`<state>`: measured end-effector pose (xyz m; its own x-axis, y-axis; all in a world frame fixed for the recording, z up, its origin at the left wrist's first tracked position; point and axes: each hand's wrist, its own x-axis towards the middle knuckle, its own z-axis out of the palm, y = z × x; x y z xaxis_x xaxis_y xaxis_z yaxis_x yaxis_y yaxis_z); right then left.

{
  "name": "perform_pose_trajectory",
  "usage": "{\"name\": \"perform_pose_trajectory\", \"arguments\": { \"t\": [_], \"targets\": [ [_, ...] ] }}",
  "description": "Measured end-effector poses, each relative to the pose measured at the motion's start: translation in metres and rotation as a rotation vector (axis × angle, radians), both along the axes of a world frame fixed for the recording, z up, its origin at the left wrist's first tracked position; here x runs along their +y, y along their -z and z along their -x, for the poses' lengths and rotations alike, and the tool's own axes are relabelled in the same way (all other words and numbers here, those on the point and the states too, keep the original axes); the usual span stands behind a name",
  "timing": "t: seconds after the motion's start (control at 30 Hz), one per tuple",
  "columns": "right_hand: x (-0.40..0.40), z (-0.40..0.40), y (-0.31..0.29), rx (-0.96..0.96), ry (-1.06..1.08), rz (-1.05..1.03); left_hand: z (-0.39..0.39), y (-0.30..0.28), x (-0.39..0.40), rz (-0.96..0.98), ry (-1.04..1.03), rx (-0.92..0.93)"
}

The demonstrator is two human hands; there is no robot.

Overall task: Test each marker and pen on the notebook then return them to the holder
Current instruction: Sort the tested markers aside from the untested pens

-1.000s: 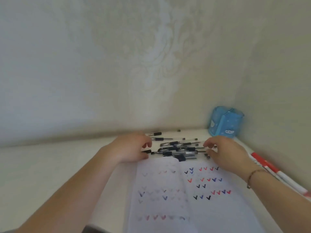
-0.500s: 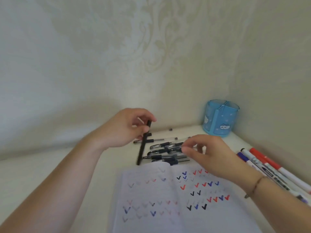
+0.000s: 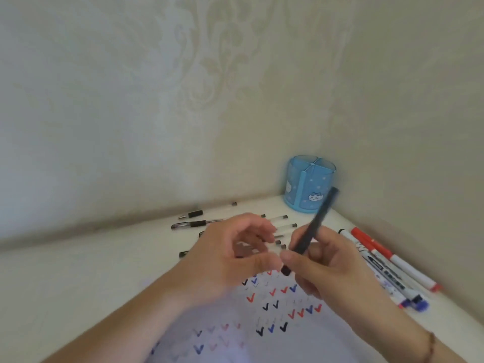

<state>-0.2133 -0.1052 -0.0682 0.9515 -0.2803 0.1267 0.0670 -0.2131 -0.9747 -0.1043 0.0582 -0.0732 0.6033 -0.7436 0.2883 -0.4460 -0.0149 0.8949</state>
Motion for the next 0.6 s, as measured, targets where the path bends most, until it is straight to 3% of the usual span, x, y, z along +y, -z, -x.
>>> {"name": "perform_pose_trajectory", "arguments": {
  "t": [0.07, 0.27, 0.43, 0.6],
  "targets": [
    [0.002, 0.002, 0.003, -0.026, -0.016, -0.008, 0.005, 0.007, -0.003, -0.108, -0.013, -0.200],
    [-0.011, 0.007, 0.000, -0.149, 0.035, -0.080, -0.007, 0.011, 0.003, -0.215, -0.033, -0.514],
    [-0.010, 0.006, 0.006, -0.153, 0.009, -0.103, 0.003, 0.013, -0.003, -0.226, 0.068, -0.593],
    [-0.011, 0.005, 0.016, -0.124, -0.164, -0.126, 0.003, 0.016, -0.002, -0.249, 0.121, -0.593]
  ]
}}
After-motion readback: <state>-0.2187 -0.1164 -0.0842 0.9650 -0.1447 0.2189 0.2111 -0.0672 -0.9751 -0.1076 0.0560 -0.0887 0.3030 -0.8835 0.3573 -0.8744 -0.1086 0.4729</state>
